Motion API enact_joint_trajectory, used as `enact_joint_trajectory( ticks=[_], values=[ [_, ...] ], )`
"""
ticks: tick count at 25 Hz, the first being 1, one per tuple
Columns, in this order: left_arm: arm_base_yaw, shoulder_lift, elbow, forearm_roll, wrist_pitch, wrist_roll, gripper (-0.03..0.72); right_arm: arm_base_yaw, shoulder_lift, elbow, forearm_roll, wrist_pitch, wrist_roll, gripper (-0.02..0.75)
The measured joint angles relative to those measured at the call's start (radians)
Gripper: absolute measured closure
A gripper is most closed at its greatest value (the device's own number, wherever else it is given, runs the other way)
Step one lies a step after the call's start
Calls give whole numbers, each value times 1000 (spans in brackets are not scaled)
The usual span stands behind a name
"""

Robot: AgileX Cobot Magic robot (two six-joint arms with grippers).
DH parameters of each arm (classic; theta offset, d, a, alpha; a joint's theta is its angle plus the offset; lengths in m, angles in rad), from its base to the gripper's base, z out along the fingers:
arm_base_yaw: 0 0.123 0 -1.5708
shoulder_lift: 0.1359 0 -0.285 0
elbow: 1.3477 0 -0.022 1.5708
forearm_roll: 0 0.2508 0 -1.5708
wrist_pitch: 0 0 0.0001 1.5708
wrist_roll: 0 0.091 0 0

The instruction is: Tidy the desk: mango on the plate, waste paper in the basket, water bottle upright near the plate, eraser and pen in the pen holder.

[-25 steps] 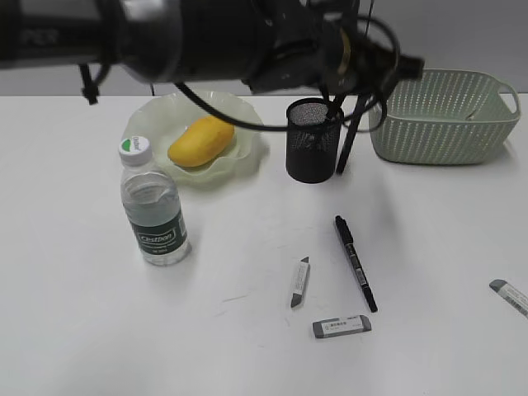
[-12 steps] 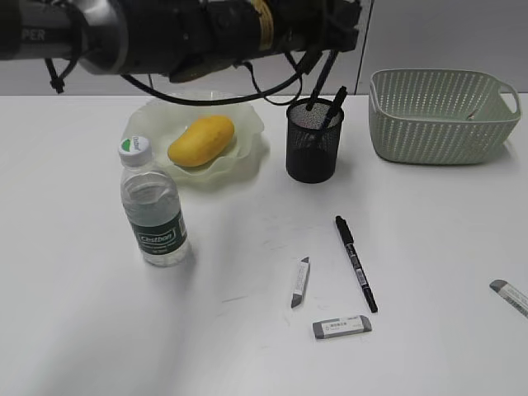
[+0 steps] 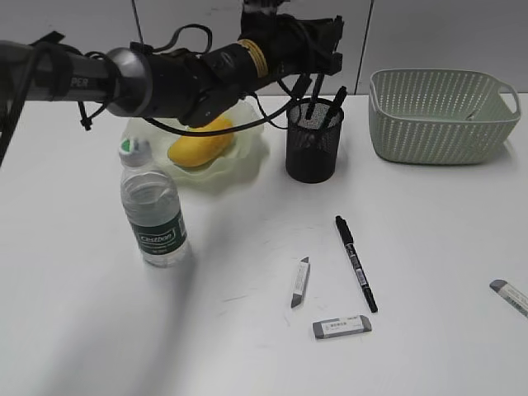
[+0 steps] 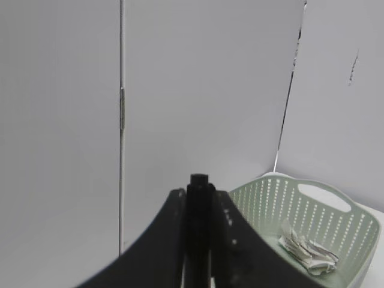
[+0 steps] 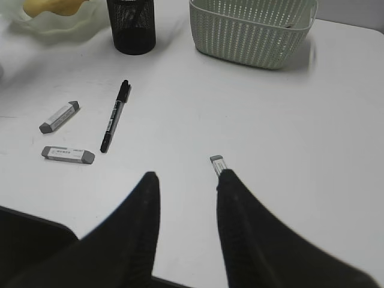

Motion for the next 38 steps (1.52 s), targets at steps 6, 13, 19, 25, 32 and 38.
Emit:
enact_joint_trajectory(
  ticks=[6, 13, 19, 25, 32, 38],
  values=[
    [0, 2, 0, -1, 1, 3, 429, 0, 0, 0, 0, 0, 0, 466],
    [-11, -95, 1, 94, 271, -107, 384, 0, 0, 0, 0, 0, 0, 468],
    [-86, -350, 1, 119, 949, -83, 409, 0, 0, 0, 0, 1, 0, 468],
    [-119, -636, 97, -108, 1366, 193, 412, 0, 0, 0, 0, 1, 0, 468],
    [-119, -1191, 635, -238, 1506, 235, 365, 0, 0, 0, 0, 1, 0, 468],
    [-120, -1743, 992, -273, 1629, 236, 176, 0, 0, 0, 0, 1, 0, 468]
  ],
)
